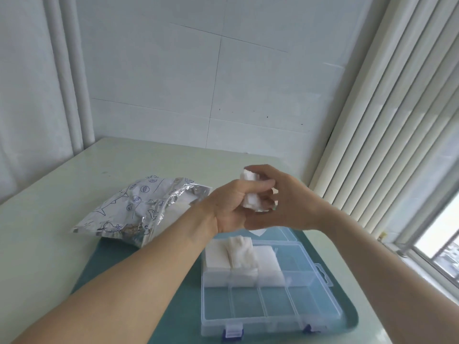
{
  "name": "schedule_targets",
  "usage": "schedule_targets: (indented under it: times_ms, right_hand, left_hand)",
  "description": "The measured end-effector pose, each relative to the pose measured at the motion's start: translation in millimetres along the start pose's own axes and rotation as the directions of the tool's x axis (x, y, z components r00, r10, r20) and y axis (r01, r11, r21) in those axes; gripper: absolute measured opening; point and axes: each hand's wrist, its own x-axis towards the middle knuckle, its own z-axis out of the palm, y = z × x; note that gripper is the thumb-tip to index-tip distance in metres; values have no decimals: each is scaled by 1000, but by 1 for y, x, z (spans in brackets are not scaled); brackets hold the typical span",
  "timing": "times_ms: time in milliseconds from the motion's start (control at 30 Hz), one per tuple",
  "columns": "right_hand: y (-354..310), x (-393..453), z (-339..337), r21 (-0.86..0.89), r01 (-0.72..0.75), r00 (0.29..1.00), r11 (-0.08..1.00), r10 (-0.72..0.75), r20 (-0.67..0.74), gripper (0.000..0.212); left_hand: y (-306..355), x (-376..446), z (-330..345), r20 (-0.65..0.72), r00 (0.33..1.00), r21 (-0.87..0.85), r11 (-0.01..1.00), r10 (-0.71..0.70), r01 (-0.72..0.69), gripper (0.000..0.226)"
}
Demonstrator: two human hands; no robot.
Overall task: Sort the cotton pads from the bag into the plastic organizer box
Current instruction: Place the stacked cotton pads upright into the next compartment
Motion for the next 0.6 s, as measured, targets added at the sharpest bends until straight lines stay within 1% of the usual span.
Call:
schedule_targets:
  times_ms: [33,67,100,133,167,200,233,333,400,467,533,600]
  right_hand:
    - [-2,-6,-5,14,-51,999,999,51,0,101]
    - [-3,-10,-9,48,-118,993,992,118,-3,101]
    - [-4,-16,-14,112,-207,978,972,209,2,94]
    - [-4,-22,-18,214,-300,953,930,301,30,81]
    - [-3,-27,-22,330,-381,923,864,375,84,64]
    - [-4,-31,-23,438,-436,897,786,418,142,47]
    - [-4,-35,-22,522,-465,881,715,435,187,34]
    - [-3,-38,-11,707,-451,876,545,423,233,22]
    - [-2,-41,-1,769,-416,888,486,398,230,14]
    - [4,-47,5,801,-417,890,430,370,265,11]
    - [11,-54,6,823,-413,897,390,332,292,15]
    - [13,-59,4,824,-408,898,393,335,285,20]
  left_hand:
    - [1,-1,4,-33,999,-7,1000,7,-7,13]
    - [3,0,7,-74,997,-3,1000,24,-24,18]
    - [3,1,9,-116,992,26,998,57,-55,20]
    - [3,3,11,-158,981,92,991,111,-97,21]
    - [2,5,13,-185,968,179,975,167,-134,22]
    - [1,6,14,-190,959,255,954,209,-157,23]
    - [-1,6,16,-177,959,302,940,219,-159,24]
    - [-4,4,17,-79,987,319,941,141,-109,32]
    - [-6,2,17,1,998,320,945,64,-61,40]
    - [-7,1,18,11,1000,390,921,21,-23,48]
    - [-8,0,22,9,1000,479,878,2,-6,54]
    - [-10,-1,22,12,1000,538,843,-18,9,58]
